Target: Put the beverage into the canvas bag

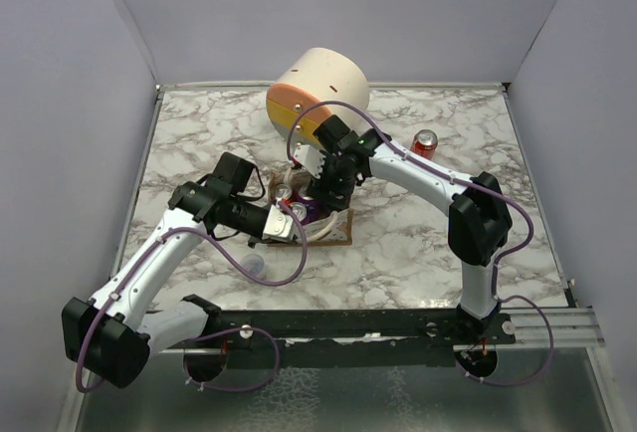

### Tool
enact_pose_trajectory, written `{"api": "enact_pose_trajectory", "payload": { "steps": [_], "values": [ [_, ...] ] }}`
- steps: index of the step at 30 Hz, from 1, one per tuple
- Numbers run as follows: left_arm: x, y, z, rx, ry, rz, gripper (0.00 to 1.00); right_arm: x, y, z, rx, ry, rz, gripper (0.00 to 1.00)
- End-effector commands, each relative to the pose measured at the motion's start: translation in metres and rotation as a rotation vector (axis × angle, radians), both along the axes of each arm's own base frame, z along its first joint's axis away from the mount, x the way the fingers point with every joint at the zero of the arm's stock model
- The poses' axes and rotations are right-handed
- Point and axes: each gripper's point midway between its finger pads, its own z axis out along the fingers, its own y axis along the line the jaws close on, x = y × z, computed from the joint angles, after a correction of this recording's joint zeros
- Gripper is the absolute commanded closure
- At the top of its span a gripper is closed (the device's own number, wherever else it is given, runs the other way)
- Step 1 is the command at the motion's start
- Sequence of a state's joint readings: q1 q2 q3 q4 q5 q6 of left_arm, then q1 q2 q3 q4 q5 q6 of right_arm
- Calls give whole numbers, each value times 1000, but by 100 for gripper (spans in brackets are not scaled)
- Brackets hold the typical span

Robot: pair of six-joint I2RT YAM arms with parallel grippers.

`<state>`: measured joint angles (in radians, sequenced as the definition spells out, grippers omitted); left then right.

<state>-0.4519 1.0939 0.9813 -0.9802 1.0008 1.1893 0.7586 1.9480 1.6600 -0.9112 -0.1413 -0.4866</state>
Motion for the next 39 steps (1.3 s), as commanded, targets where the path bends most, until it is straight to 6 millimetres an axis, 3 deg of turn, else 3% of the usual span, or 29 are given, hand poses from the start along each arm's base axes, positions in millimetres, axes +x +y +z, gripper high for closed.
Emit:
{"api": "enact_pose_trajectory", "payload": {
  "steps": [1,20,39],
  "values": [
    [-8,1,1,-14,-8,-22,100,7,-7,-4,-42,-42,0,25],
    [-12,7,-14,28,-1,-18,100,11,-2,32,19,-88,-24,13],
    [-25,13,-40,114,46,-54,100,16,9,69,92,-121,-34,16]
  ]
}}
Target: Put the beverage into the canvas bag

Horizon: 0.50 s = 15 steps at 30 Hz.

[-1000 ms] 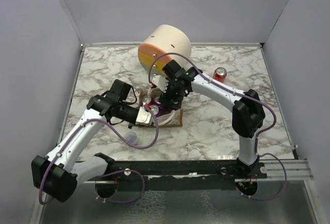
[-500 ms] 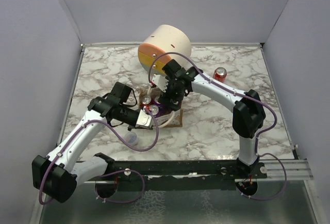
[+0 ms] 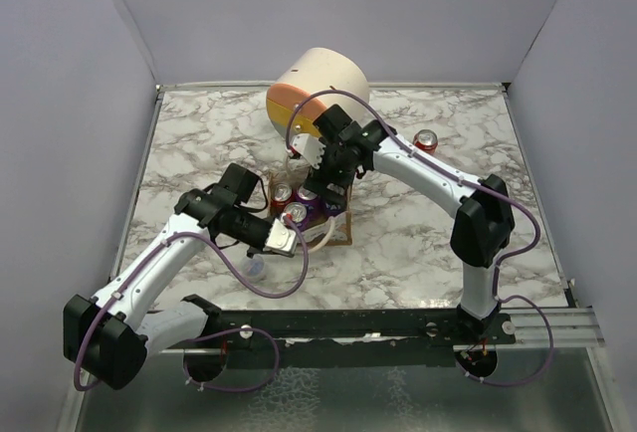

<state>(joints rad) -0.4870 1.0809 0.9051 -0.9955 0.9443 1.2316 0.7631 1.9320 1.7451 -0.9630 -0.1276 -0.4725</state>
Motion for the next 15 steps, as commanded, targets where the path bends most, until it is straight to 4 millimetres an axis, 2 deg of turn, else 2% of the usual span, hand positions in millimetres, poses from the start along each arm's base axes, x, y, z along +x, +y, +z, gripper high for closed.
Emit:
{"api": "enact_pose_trajectory", "payload": {
  "steps": [1,3,7,15],
  "values": [
    [-11,6,-12,40,36,-20,100,11,4,38,64,-83,-21,17],
    [-11,5,-12,40,36,-21,100,11,3,40,61,-90,-22,19],
    [-10,4,-13,35,32,-20,100,10,1,39,54,-85,-16,32],
    [-9,1,-12,21,27,-23,100,3,-3,17,22,-45,-2,48]
  ]
}}
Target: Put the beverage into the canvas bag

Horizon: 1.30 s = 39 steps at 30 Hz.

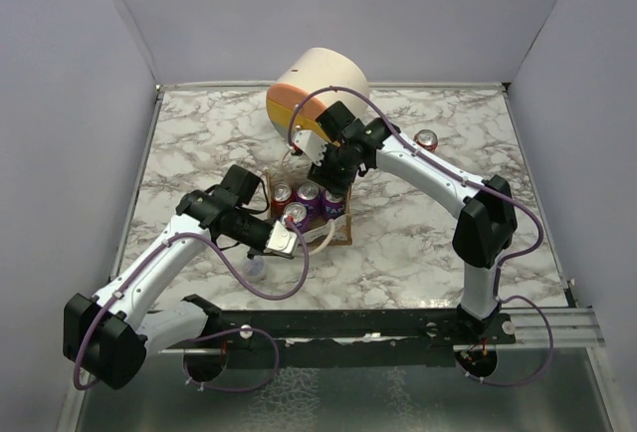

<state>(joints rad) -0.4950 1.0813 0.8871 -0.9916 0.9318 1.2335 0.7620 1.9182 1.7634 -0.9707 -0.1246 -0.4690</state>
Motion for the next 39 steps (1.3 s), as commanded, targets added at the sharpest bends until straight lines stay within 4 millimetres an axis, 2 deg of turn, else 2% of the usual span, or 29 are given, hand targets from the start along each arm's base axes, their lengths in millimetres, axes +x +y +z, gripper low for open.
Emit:
{"api": "enact_pose_trajectory", "payload": {
  "steps": [1,6,9,13,18,21,24,27,29,32,36,39],
  "values": [
    [-6,-1,-5,2,21,-17,100,0,-4,1,1,-18,4,49],
    [-5,-2,-3,-4,18,-13,100,-5,-3,-13,-7,18,13,50],
    [-5,-2,-2,-3,16,-11,100,-2,-1,-6,14,1,5,50],
    [-5,-1,-2,2,13,-7,100,1,6,22,84,-49,-2,50],
    [-4,0,-1,6,6,-1,100,-4,14,74,209,-111,27,46],
    [-3,0,-1,6,9,3,100,-9,14,108,270,-146,37,43],
    [-3,-1,0,5,8,4,100,-10,7,129,292,-184,18,40],
    [-1,-2,2,3,4,10,100,2,-15,144,317,-219,-50,36],
    [1,-2,3,1,4,26,100,17,-40,152,342,-233,-129,33],
    [3,-3,5,-4,-4,34,100,44,-90,156,389,-251,-277,29],
    [3,-3,5,-2,-6,37,100,71,-167,151,416,-298,-482,21],
    [4,-3,5,-1,-5,34,100,79,-202,139,380,-337,-567,13]
  ]
}}
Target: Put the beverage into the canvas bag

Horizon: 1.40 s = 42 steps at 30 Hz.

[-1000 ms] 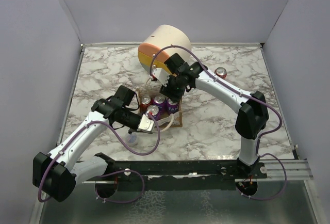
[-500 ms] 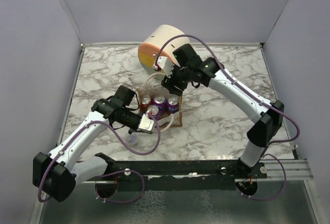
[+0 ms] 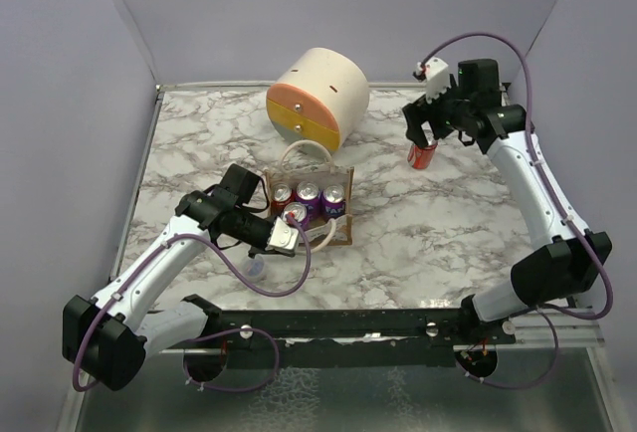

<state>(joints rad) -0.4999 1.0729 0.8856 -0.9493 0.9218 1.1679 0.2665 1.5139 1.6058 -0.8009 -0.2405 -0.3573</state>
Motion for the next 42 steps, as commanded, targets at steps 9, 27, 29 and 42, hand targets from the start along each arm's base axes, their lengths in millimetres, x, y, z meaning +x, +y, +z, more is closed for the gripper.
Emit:
{"api": "enact_pose_trajectory", "payload": {
  "steps": [9,27,29,42],
  "values": [
    [1,-3,6,-9,-14,-7,100,37,-74,-46,-11,-11,-222,1],
    [1,-2,3,-4,-13,-6,100,84,-87,-132,-55,121,-247,0],
    [1,-3,3,-5,-14,-6,100,86,-89,-138,-58,132,-247,0],
    [0,-2,4,-7,-15,-7,100,93,-78,-159,-19,202,-190,10]
  ]
}}
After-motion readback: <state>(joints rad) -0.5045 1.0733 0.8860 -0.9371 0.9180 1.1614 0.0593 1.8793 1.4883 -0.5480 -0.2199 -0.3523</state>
